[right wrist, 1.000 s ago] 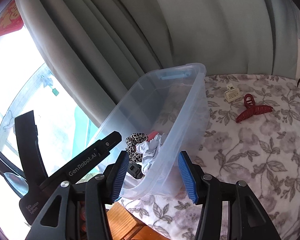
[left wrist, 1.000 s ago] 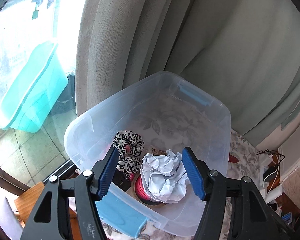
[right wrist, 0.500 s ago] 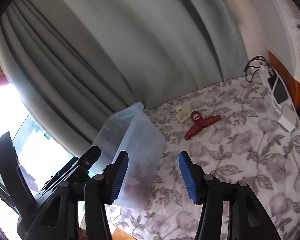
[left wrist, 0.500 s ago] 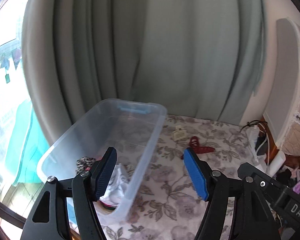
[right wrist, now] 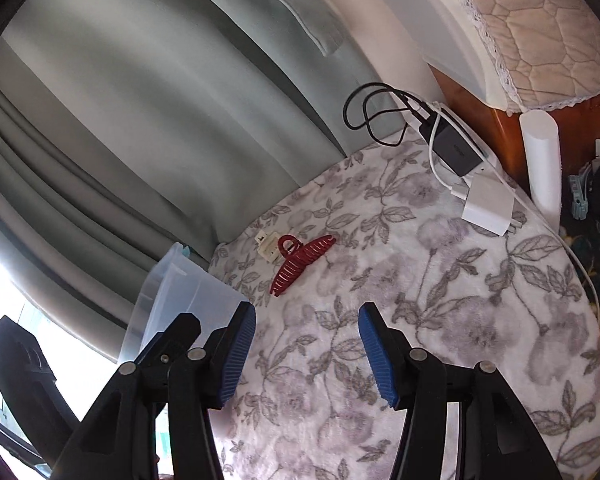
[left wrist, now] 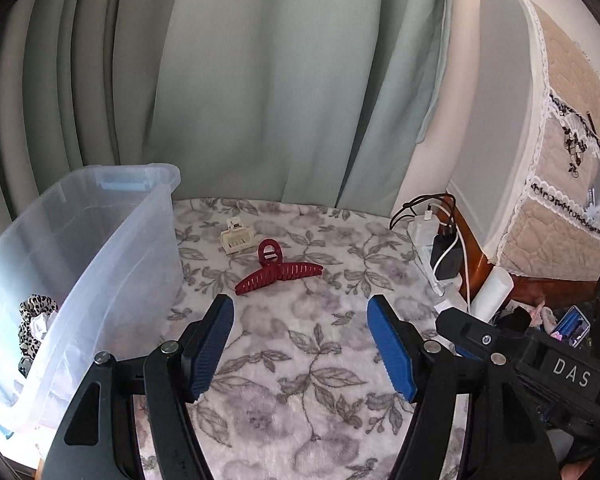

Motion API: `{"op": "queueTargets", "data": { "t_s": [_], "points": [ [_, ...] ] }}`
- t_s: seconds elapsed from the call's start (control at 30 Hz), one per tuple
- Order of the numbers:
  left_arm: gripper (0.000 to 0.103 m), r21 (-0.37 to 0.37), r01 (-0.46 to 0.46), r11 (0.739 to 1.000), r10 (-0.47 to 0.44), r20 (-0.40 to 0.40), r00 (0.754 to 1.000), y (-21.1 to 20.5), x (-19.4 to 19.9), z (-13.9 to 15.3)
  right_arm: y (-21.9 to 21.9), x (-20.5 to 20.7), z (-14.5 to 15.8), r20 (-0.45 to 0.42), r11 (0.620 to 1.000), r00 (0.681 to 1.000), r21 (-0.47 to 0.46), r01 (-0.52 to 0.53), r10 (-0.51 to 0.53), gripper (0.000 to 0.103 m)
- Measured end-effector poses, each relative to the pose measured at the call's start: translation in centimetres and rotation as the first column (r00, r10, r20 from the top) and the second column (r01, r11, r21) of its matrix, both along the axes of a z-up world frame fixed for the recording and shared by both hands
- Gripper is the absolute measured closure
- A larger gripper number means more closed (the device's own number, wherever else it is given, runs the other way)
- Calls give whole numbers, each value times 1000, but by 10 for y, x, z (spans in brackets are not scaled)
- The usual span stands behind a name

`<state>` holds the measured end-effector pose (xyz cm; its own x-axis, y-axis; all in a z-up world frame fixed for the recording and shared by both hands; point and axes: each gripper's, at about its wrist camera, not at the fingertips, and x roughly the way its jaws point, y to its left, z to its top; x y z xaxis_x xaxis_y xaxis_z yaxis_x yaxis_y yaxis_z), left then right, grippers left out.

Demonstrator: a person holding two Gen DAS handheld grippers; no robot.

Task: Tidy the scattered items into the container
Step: 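Move both tools back toward the red and cream claw clips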

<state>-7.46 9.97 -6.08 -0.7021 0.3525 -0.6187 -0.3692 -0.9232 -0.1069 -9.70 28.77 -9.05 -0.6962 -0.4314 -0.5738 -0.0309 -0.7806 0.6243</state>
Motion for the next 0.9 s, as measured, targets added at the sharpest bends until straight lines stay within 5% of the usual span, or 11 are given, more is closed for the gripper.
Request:
{"op": "queueTargets", "data": {
  "t_s": [0.3, 0.9],
  "points": [
    [33, -172, -16, 985, 27, 62, 998, 15, -52, -36, -4, -22, -29, 59, 998, 998, 54, -29, 26, 46],
    [33, -254, 35, 967, -16, 75, 997, 42, -168, -123, -13, -65, -79, 203, 992, 978, 103, -74, 52, 46]
  ]
}}
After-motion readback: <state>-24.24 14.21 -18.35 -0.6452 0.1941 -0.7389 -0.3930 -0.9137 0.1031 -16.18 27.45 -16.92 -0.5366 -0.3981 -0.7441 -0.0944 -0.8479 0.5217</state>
